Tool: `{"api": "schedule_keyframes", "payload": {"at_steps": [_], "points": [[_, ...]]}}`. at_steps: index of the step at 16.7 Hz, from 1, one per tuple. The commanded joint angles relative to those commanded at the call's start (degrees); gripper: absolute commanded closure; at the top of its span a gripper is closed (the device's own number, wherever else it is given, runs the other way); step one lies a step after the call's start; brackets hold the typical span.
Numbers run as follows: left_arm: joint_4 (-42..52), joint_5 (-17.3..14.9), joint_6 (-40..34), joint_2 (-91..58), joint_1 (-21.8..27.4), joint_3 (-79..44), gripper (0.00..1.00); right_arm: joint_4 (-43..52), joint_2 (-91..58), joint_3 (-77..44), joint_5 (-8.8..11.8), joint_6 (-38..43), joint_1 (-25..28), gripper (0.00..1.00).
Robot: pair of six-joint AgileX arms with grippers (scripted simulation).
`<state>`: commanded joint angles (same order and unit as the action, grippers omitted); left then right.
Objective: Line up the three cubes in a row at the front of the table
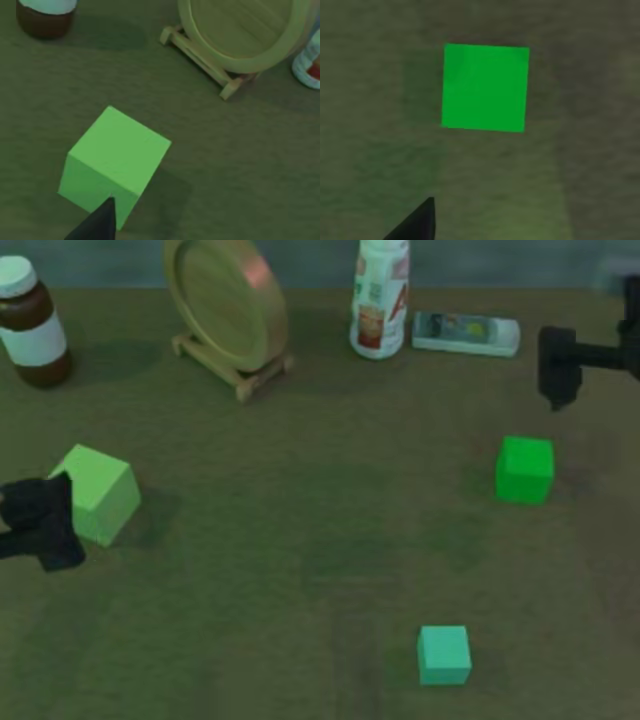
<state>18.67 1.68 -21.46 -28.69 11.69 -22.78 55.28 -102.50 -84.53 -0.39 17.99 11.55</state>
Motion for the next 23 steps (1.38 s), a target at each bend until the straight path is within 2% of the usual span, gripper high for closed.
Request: {"api": "schedule_keyframes", "payload": {"at_steps": [5,9,17,23], "points": [[-12.46,-1.04,14.36,19.47,-9.04,16.37,0.00,10.99,-19.86,-18.55,0.04,3.94,2.38,0.00],[-18.20,-1.62,20.92,27.97,-12.58,22.29,0.00,15.06,-28.03,-26.66,0.15,5.59,3.35,0.00],[-18.67,-1.67,21.46,28.69,-12.84,22.78,0.00,14.35,-28.96,-26.42,0.17,5.59,3.21,0.00],[-18.67,-1.67,21.46,28.69,-12.84,22.78,0.00,1.08,-33.04,-17.90,0.12,5.78,3.44,0.00]]}}
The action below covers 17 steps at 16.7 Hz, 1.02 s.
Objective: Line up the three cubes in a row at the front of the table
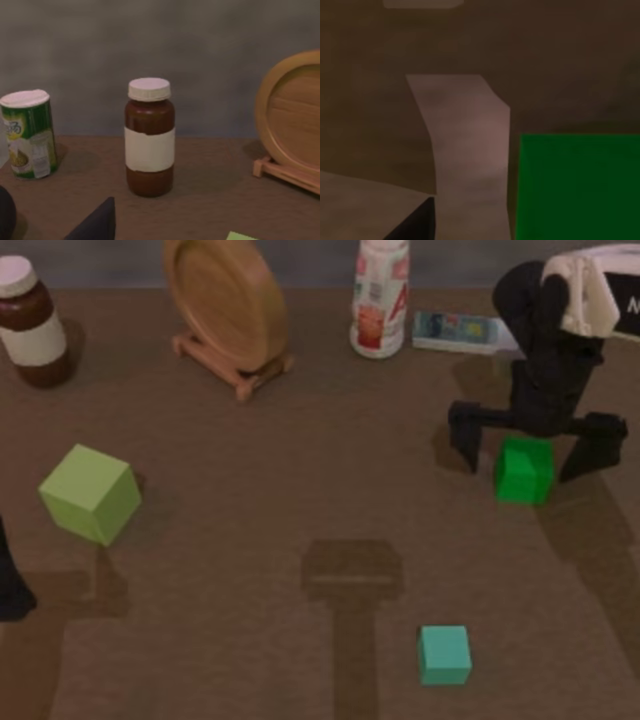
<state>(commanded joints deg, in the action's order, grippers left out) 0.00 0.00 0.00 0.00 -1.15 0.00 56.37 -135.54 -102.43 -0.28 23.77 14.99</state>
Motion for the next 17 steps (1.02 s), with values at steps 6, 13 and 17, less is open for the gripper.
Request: {"api": "schedule_keyframes", "payload": {"at_steps": [6,13,17], "points": [[0.00,0.00,0.00,0.00,0.00,0.00,0.00,-2.68,-1.16,2.04,-0.01,0.09,0.07,0.00],[0.00,0.00,0.00,0.00,0.00,0.00,0.00,-2.68,-1.16,2.04,-0.01,0.09,0.07,0.53],[0.00,0.00,0.00,0.00,0.00,0.00,0.00,-2.68,-1.16,2.04,-0.01,0.09,0.07,0.83]]}}
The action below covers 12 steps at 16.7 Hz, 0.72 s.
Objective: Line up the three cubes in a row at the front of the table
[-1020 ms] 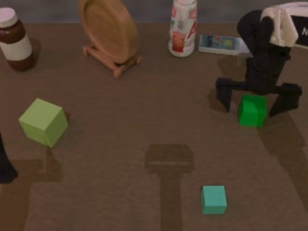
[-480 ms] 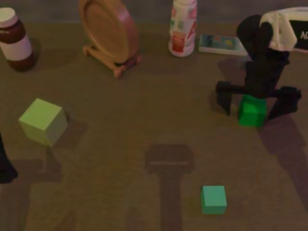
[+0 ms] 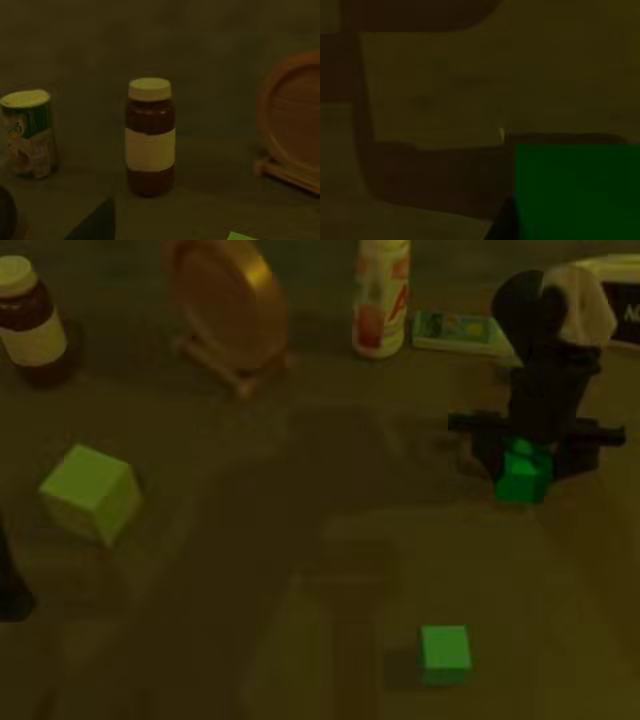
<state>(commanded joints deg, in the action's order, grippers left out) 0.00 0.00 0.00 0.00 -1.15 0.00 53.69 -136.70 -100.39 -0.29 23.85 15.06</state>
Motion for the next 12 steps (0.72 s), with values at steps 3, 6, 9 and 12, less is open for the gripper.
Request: {"api": "schedule_keyframes", "payload": {"at_steps": [3,6,9,12], "points": [[0.00,0.00,0.00,0.00,0.00,0.00,0.00,0.00,0.00,0.00,0.00,0.00,0.00,1.00],[0.00,0.00,0.00,0.00,0.00,0.00,0.00,0.00,0.00,0.00,0.00,0.00,0.00,1.00],[0.00,0.00,0.00,0.00,0.00,0.00,0.00,0.00,0.00,0.00,0.00,0.00,0.00,1.00],[0.00,0.00,0.00,0.00,0.00,0.00,0.00,0.70,1.42,-0.47,-0.50,-0.24,-0.16,1.00]]}}
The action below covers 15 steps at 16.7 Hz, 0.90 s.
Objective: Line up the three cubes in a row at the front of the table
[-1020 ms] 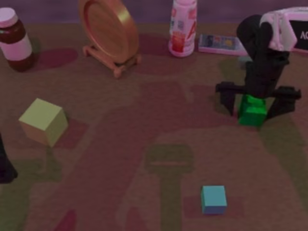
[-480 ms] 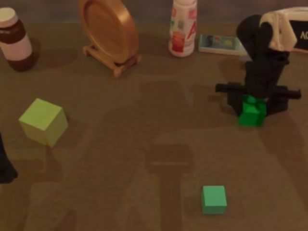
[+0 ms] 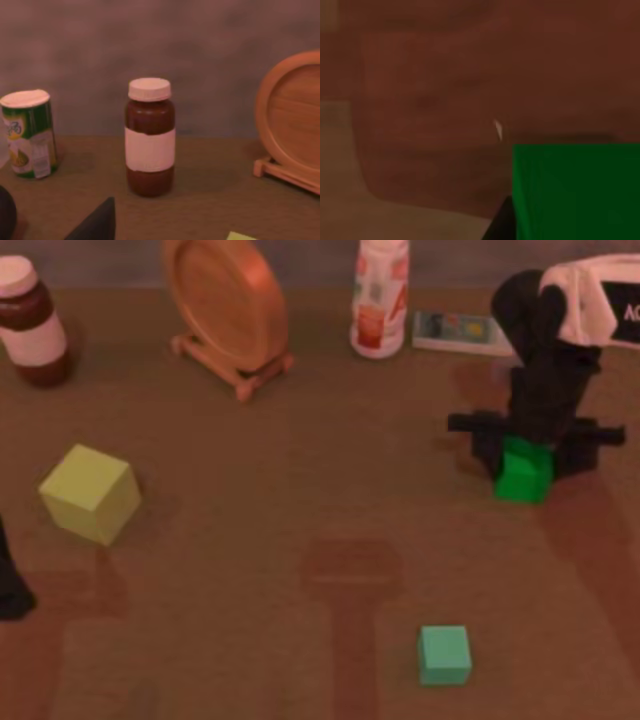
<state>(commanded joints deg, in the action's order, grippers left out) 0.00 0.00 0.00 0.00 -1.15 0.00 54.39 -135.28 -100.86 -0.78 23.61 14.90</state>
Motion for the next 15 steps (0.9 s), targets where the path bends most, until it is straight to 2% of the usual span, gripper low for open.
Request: {"api": "schedule_keyframes", "payload": {"at_steps": [7,13,15], "points": [[0.00,0.00,0.00,0.00,0.00,0.00,0.00,12.09,3.71,-7.99,0.04,-0.04,0.42,1.00],[0.00,0.00,0.00,0.00,0.00,0.00,0.00,12.85,4.14,-8.53,0.07,0.12,0.28,1.00],[0.00,0.00,0.00,0.00,0.00,0.00,0.00,12.53,5.25,-7.09,0.04,1.80,2.30,1.00]]}}
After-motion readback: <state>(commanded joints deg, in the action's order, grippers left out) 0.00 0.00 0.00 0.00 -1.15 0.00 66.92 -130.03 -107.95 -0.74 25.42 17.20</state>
